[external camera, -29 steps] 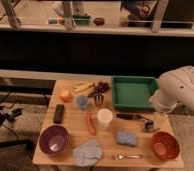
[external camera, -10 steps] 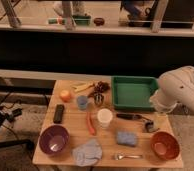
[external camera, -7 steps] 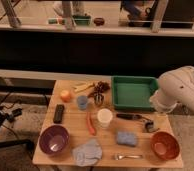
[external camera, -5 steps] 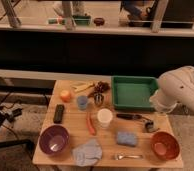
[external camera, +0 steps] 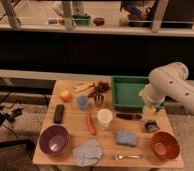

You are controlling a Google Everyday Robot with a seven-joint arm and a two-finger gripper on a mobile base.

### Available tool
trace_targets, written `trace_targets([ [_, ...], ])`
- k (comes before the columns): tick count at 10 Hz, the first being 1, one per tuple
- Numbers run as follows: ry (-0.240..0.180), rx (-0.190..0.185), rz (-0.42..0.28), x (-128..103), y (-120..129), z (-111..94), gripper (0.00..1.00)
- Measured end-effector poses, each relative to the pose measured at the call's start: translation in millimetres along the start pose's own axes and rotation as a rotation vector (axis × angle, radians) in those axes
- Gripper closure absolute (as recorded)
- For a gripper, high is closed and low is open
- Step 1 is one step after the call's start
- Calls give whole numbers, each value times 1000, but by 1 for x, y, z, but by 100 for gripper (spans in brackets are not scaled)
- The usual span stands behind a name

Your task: Place grapes in red bowl

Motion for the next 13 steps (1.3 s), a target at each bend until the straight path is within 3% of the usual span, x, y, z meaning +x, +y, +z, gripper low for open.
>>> trace_targets([
  [8, -114, 49, -120, -106, -73, 44, 20],
  [13, -116, 52, -124, -110, -76, 46, 20],
])
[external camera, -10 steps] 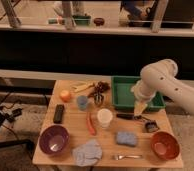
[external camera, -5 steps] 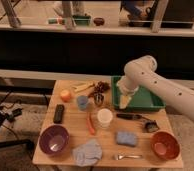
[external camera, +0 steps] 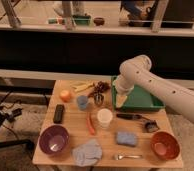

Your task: Place grapes in red bowl

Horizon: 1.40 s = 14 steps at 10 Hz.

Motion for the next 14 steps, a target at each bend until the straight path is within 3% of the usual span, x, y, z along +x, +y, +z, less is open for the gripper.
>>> trace_targets([
  [6, -4, 2, -2, -2, 0, 0, 20],
  [8, -20, 43, -21, -8, -9, 4, 20],
  [12, -62, 130, -79, -58, -46, 26, 20],
  [14, -67, 156, -91, -64, -57, 33, 20],
])
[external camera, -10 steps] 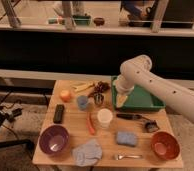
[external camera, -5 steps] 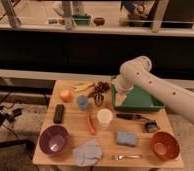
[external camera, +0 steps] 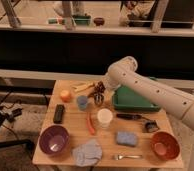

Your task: Place grapes in red bowl

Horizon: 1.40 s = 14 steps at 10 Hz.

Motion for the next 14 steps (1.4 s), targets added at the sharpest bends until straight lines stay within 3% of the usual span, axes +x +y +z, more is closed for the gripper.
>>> trace_targets([
  [2, -6, 19, -15, -5, -12, 11, 20],
  [8, -11, 79, 16, 7, -40, 42, 20],
  [14, -19, 109, -16, -1, -57, 64, 20],
])
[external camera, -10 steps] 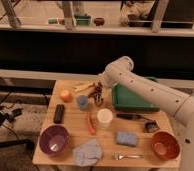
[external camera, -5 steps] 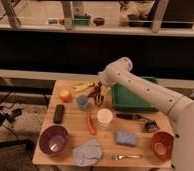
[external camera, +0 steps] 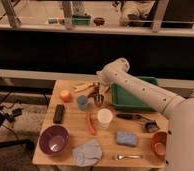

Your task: Place grapes in red bowl

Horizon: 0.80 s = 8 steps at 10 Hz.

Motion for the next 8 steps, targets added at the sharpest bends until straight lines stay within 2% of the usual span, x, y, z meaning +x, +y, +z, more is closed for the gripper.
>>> trace_targets([
  [5, -16, 27, -35, -15, -16, 14, 20],
  [8, -1, 43, -50, -12, -21, 29, 20],
])
